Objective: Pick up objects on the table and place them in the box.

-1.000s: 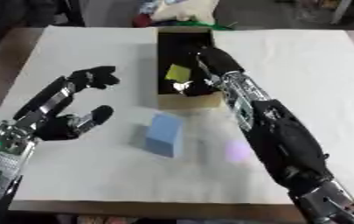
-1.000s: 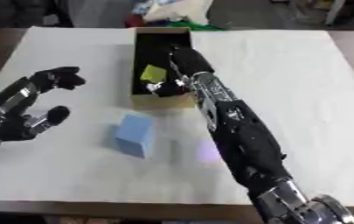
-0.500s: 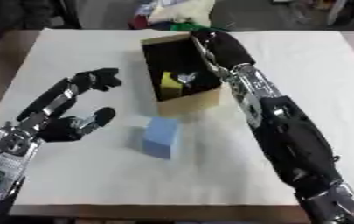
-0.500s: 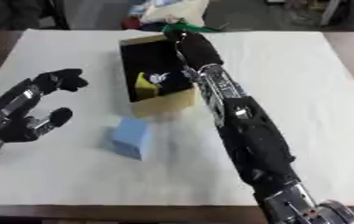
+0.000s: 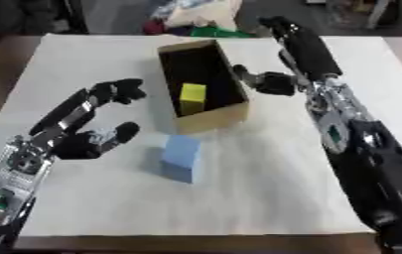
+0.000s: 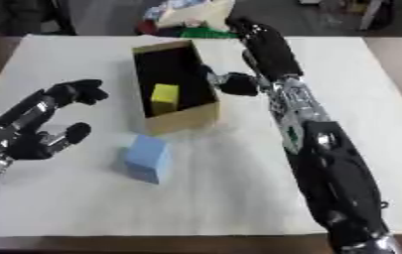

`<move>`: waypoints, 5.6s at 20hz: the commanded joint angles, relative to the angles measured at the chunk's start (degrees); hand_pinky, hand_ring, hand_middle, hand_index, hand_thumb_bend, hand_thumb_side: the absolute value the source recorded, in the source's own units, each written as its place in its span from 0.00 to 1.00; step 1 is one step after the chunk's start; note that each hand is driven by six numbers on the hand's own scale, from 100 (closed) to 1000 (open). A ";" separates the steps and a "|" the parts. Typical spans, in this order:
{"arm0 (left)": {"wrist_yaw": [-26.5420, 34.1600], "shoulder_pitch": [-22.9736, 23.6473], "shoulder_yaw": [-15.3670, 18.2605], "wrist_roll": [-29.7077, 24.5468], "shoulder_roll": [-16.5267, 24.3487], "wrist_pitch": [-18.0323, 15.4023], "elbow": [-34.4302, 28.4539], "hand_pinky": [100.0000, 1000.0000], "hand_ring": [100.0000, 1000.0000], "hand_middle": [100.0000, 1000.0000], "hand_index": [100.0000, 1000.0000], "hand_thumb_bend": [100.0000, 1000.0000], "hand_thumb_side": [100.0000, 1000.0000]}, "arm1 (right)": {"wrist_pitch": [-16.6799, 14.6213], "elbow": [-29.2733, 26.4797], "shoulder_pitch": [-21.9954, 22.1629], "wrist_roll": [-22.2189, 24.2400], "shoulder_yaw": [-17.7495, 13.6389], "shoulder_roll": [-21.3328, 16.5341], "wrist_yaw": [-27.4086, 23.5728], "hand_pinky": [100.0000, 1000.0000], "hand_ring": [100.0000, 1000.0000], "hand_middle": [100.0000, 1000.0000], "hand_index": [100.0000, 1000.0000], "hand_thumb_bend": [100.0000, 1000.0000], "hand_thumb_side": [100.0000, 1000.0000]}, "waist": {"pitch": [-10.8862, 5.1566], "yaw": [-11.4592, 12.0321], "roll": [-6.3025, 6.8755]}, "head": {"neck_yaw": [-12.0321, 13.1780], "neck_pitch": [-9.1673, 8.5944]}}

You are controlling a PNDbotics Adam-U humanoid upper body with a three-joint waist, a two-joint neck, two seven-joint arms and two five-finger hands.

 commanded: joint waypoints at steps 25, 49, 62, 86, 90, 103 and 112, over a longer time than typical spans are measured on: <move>-0.28 -7.08 -9.88 -12.40 6.90 -1.18 2.92 0.80 0.81 0.74 0.93 0.47 0.76 | 2.20 -16.68 15.02 4.43 3.29 -12.69 -27.74 0.79 0.81 0.85 0.95 0.34 0.74 | -0.48 -1.12 0.67 | 1.34 -0.38; -5.18 -9.00 -12.87 -10.87 3.93 -0.53 6.00 0.82 0.83 0.77 0.96 0.48 0.79 | 3.05 -18.19 15.41 7.78 3.17 -14.56 -40.92 0.79 0.81 0.85 0.95 0.31 0.75 | -0.36 -1.65 0.74 | 1.66 -0.50; -3.92 -8.94 -11.16 -10.58 5.74 -0.05 1.22 0.83 0.84 0.78 0.97 0.48 0.79 | 3.11 -17.96 15.53 7.85 3.16 -14.59 -40.90 0.79 0.81 0.85 0.95 0.31 0.75 | -0.44 -1.54 0.77 | 1.62 -0.35; -12.42 -12.50 -14.68 -16.12 3.93 -2.95 10.33 0.84 0.87 0.82 0.99 0.60 0.74 | 2.44 -17.72 15.49 8.60 3.35 -14.48 -41.19 0.80 0.82 0.84 0.96 0.26 0.77 | -0.34 -1.72 0.63 | 1.94 -0.21; -14.22 -12.84 -14.71 -14.71 3.32 -3.05 11.85 0.84 0.86 0.82 0.98 0.59 0.74 | 2.35 -17.71 15.56 8.65 3.30 -14.49 -41.28 0.80 0.82 0.84 0.96 0.25 0.77 | -0.29 -1.72 0.61 | 1.93 -0.23; -19.39 -13.11 -15.04 -7.07 2.35 -1.10 13.44 0.82 0.83 0.79 0.97 0.57 0.75 | 2.09 -17.55 15.69 8.85 3.35 -14.45 -41.43 0.80 0.82 0.84 0.96 0.24 0.77 | -0.24 -1.88 0.72 | 1.94 -0.13; -20.05 -13.16 -15.37 -9.44 2.35 -2.18 14.22 0.82 0.82 0.77 0.96 0.56 0.74 | 2.01 -17.49 15.71 8.90 3.31 -14.50 -41.44 0.80 0.82 0.84 0.96 0.24 0.77 | -0.22 -1.94 0.75 | 1.92 -0.06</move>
